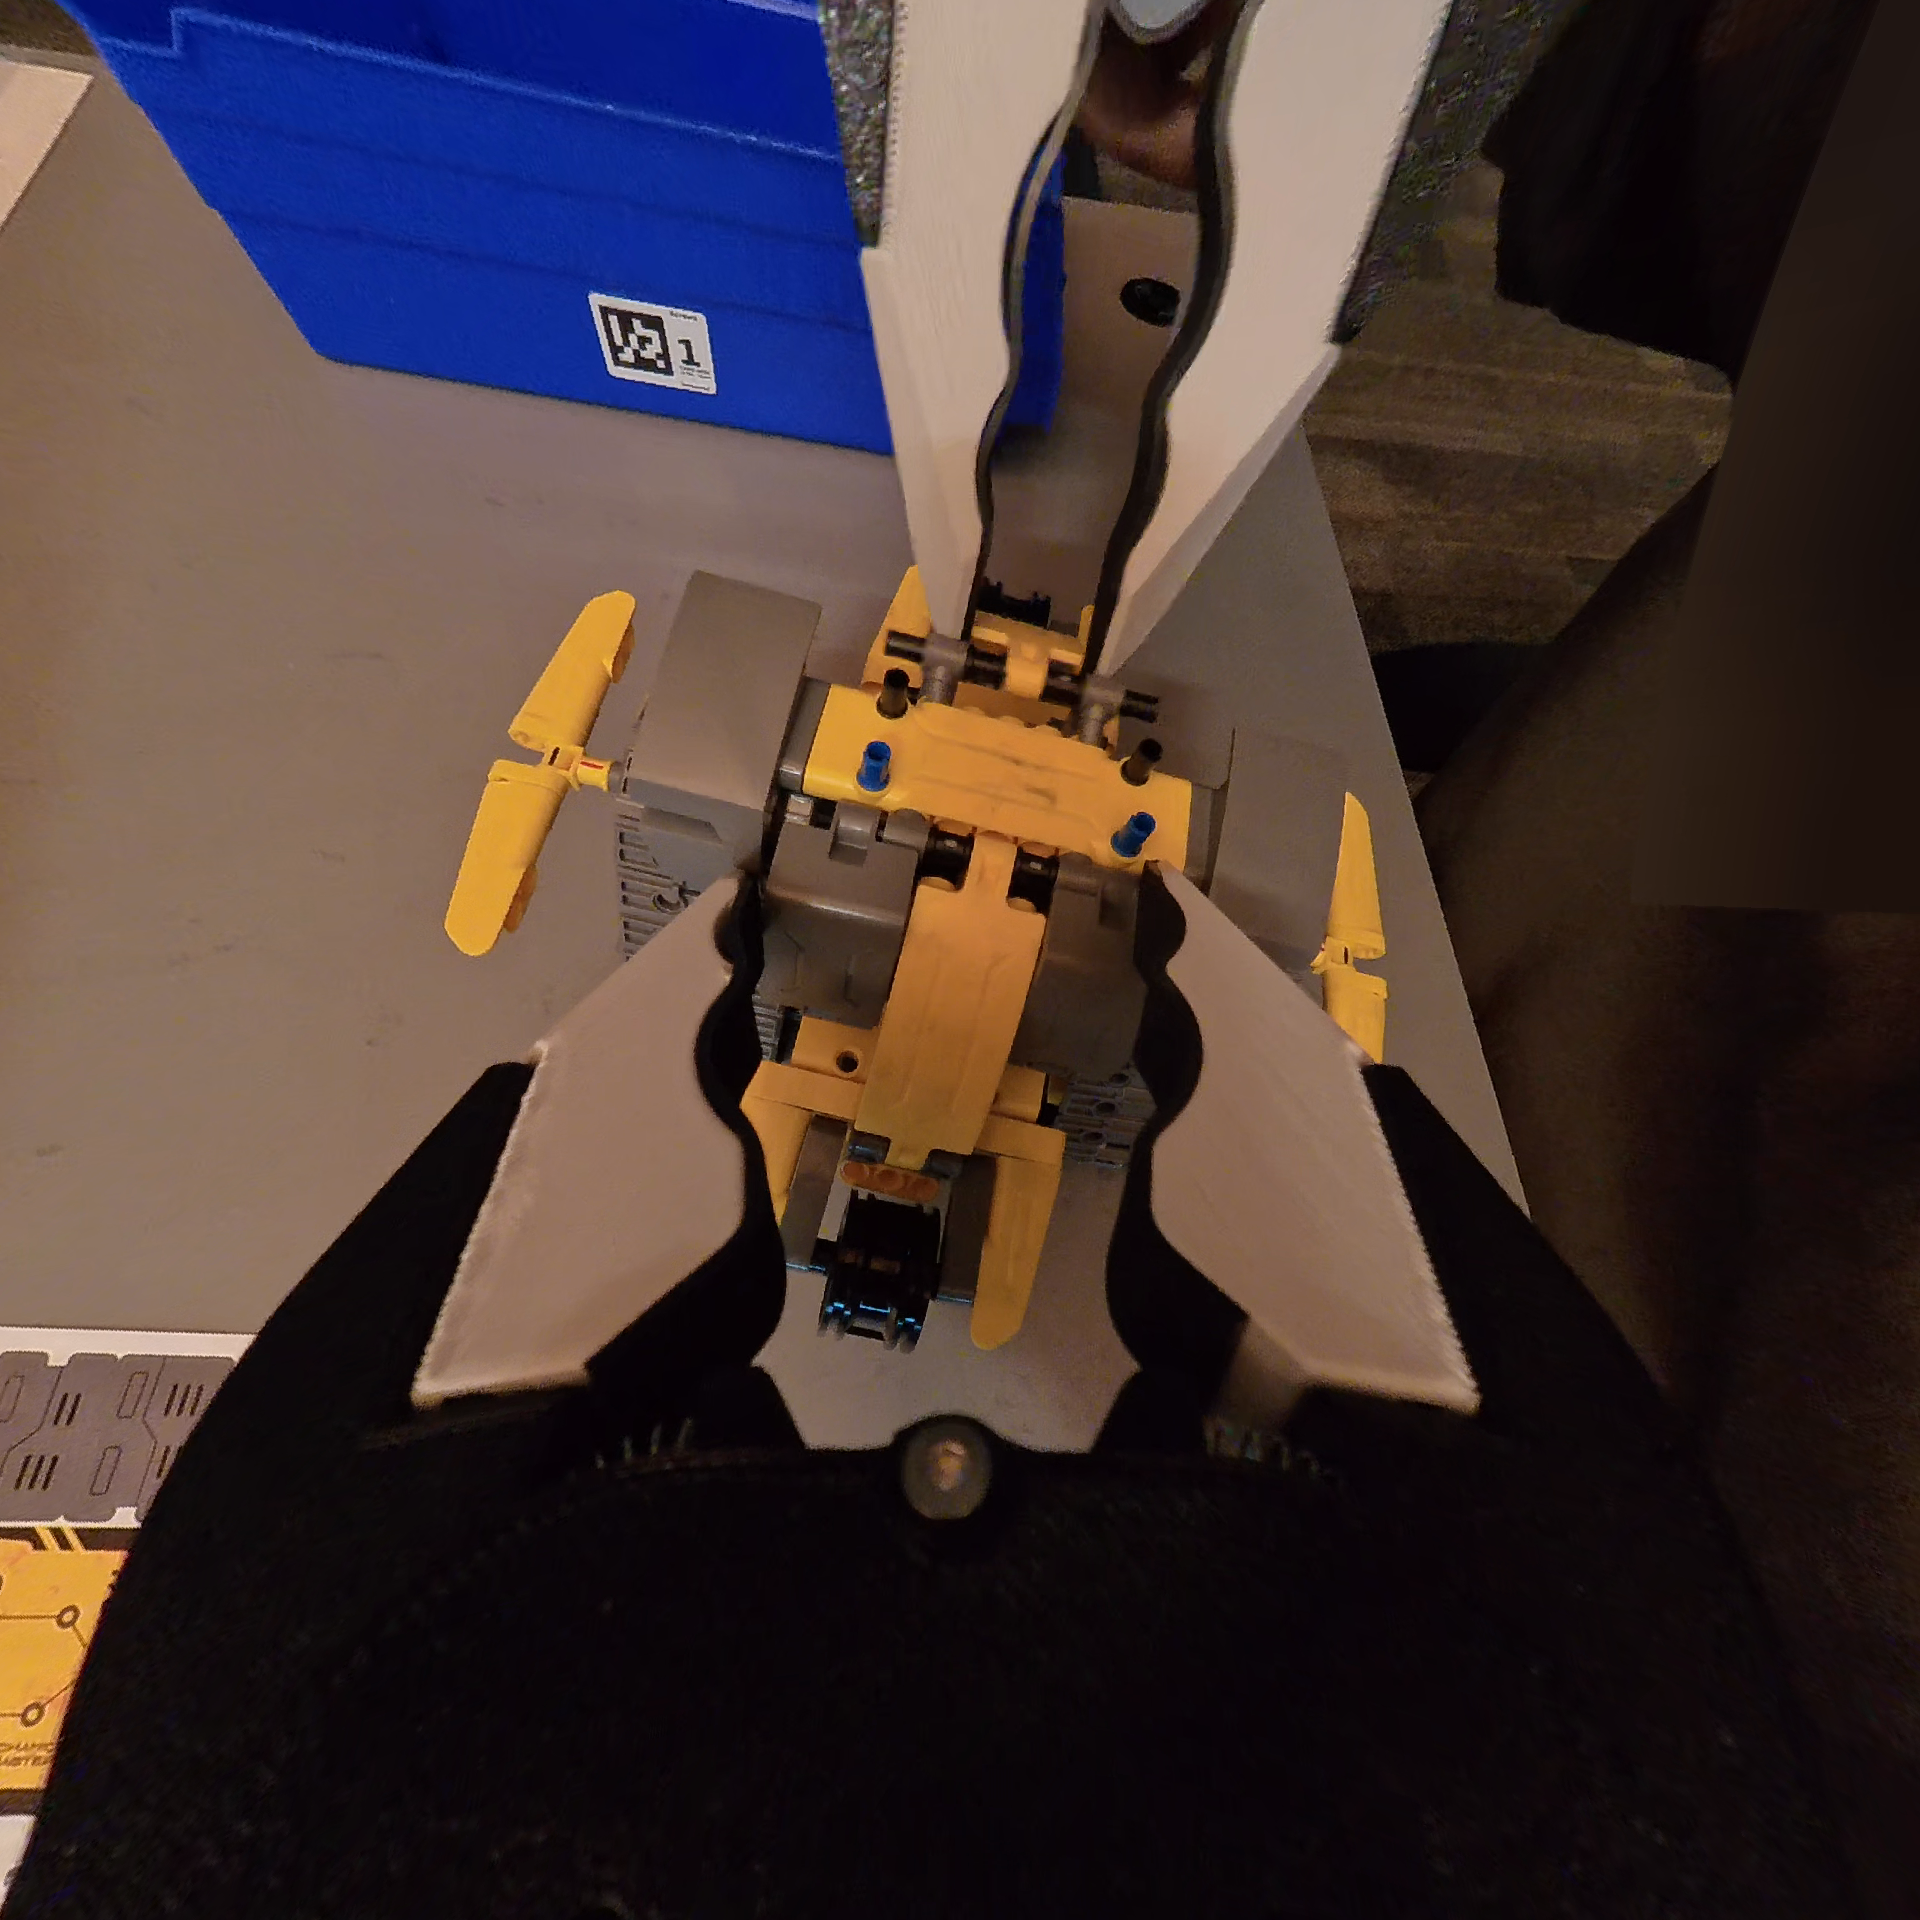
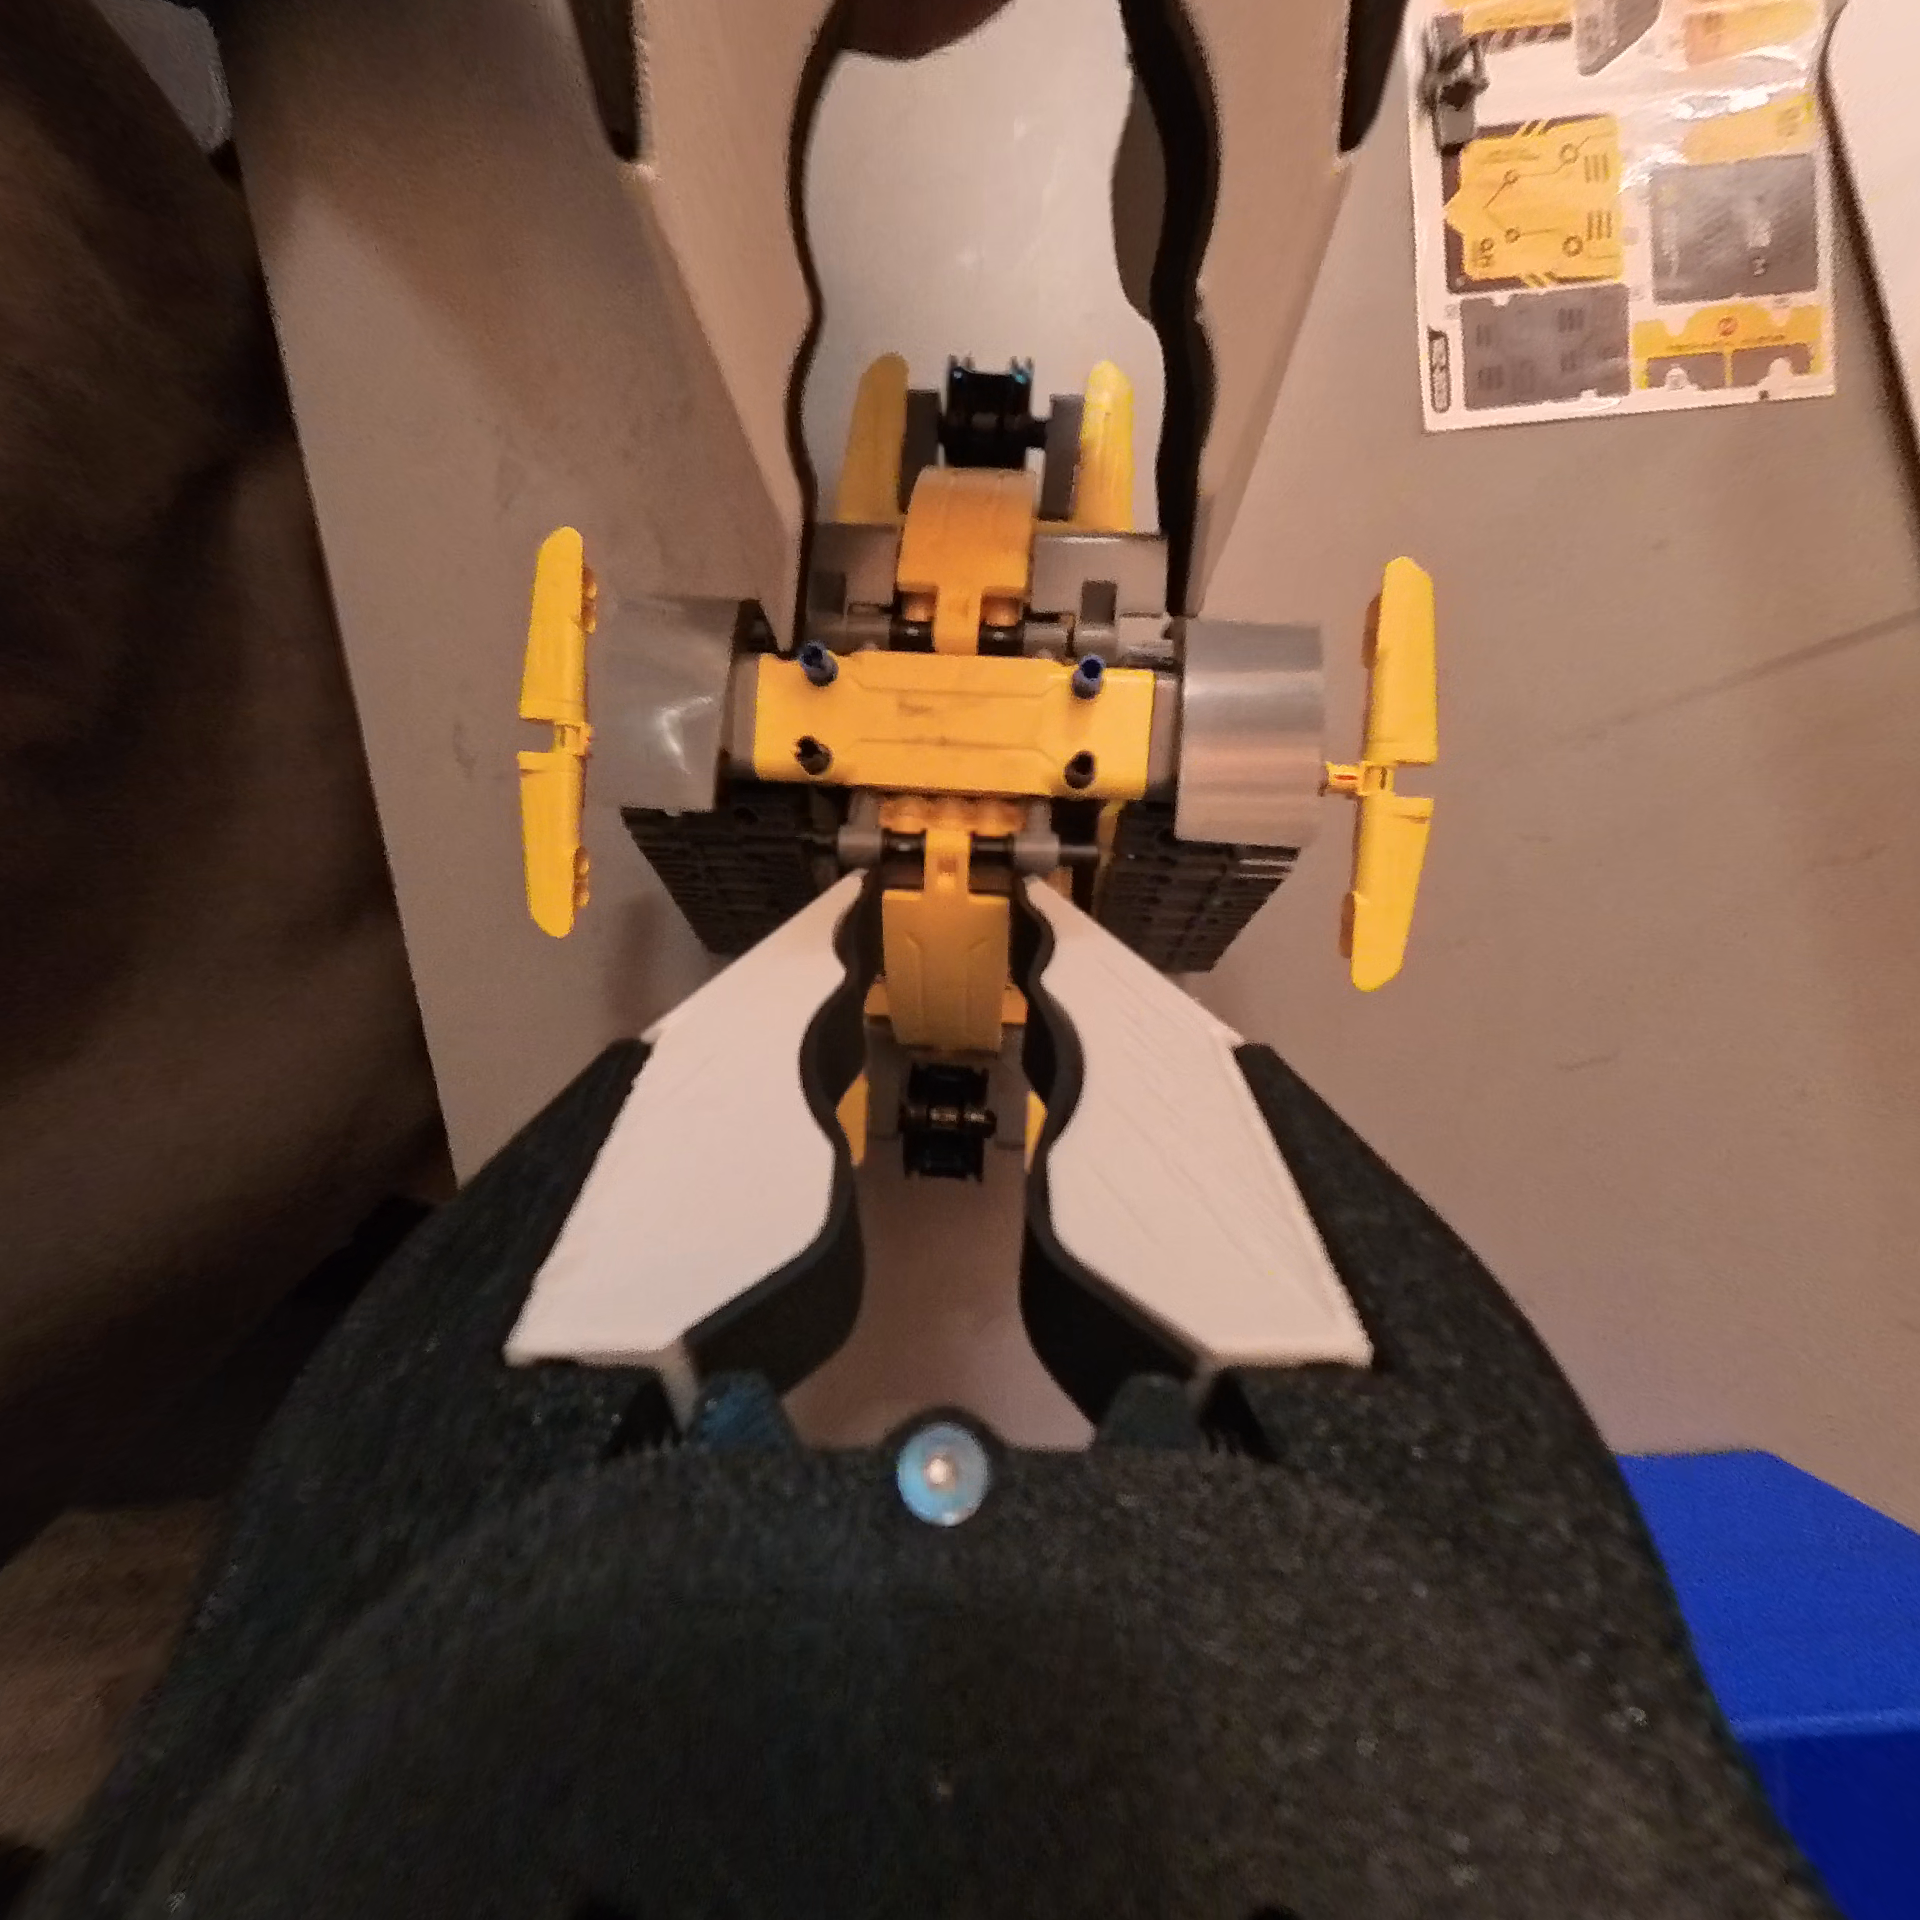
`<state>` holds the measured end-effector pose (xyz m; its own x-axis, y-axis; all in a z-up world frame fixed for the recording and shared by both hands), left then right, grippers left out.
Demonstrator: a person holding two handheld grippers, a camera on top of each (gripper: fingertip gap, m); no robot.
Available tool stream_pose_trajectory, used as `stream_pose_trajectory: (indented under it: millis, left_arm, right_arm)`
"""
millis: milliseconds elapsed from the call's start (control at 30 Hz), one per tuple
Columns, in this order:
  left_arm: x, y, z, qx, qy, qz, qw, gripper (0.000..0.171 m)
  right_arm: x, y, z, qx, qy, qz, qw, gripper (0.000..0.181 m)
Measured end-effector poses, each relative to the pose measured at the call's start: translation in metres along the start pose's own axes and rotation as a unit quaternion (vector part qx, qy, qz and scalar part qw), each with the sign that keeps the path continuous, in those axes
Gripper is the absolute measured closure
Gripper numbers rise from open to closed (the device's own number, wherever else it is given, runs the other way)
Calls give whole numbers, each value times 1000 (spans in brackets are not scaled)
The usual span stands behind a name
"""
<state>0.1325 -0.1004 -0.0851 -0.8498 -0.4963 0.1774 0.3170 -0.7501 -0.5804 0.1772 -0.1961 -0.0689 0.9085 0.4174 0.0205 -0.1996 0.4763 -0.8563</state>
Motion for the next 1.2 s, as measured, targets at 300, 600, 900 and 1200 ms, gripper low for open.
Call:
stream_pose_trajectory:
  millis: [300,600,900,1200]
  left_arm:
    - [0,0,0,-1,1,0,1000,101]
    - [0,0,-1,-1,0,1,1000,101]
    - [0,0,0,-2,1,1,1000,101]
    - [0,0,0,-2,0,2,1000,101]
  right_arm:
    - [0,1,2,-30,2,-3,1000,157]
    - [-1,12,-11,-120,-20,-23,992,155]
    - [-2,2,-2,-46,-8,-26,999,156]
    - [-3,7,0,-78,-25,-35,996,156]
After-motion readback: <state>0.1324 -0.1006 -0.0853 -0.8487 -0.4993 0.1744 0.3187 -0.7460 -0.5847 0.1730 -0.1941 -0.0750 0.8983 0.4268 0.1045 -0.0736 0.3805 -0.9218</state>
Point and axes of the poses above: each gripper's, where its closed fingertips meet, y out along the fingers, z out of its top, x = y × z across the jaws, the point moved 5 cm from there along -y, back along the fingers, and after that the axes turned 3 degrees about -z, right-handed, at the moved point
